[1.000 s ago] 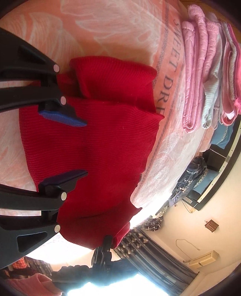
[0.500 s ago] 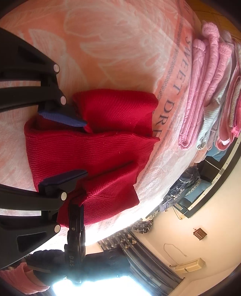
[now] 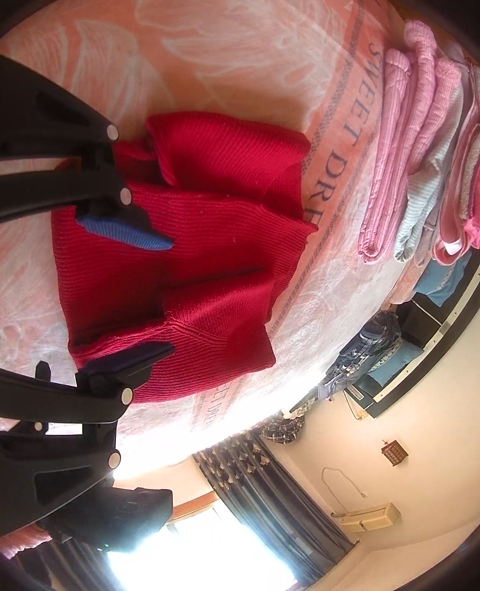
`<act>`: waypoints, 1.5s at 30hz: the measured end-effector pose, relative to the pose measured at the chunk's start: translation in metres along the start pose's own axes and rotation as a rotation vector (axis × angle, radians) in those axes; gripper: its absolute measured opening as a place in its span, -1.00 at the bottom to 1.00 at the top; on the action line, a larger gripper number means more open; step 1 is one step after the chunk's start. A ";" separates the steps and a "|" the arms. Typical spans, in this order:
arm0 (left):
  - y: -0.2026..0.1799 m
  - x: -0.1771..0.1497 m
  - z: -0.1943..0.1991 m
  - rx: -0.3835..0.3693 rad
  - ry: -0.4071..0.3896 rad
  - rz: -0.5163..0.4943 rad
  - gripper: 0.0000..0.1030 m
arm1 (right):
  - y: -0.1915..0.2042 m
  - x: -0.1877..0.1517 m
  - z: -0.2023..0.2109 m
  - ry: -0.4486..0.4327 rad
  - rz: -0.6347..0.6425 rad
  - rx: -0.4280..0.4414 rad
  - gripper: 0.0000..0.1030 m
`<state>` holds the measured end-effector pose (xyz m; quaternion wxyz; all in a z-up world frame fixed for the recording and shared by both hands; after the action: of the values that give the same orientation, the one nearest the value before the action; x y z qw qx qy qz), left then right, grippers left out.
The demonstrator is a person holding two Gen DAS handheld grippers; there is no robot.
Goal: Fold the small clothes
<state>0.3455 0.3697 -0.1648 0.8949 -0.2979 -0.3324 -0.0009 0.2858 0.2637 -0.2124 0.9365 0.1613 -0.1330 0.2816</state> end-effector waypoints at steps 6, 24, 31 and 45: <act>0.001 -0.004 -0.008 -0.015 0.018 0.020 0.02 | -0.017 -0.001 -0.019 0.015 0.027 -0.094 -0.34; -0.028 0.002 -0.094 -0.375 0.109 0.385 0.18 | -0.078 0.011 0.077 -0.136 -0.323 0.446 -0.87; -0.038 0.009 -0.144 -0.457 0.133 0.489 0.18 | -0.080 0.007 0.094 -0.170 -0.298 0.470 -0.87; -0.038 0.039 -0.164 -0.392 0.119 0.268 -0.73 | -0.064 0.004 0.071 -0.134 -0.290 0.502 -0.87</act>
<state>0.4664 0.2585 -0.2199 0.8302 -0.5067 -0.2298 0.0358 0.3143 0.1887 -0.1603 0.8869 0.4234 -0.0963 0.1576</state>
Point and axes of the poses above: each gripper's, at about its wrist camera, not at the fingertips, and z roughly against the way its jaws point, y to its left, x to its top, the point moved 9 cm from there along -z, roughly the way its jaws point, and after that the axes turned 7 degrees about -z, right-handed, at the moved point
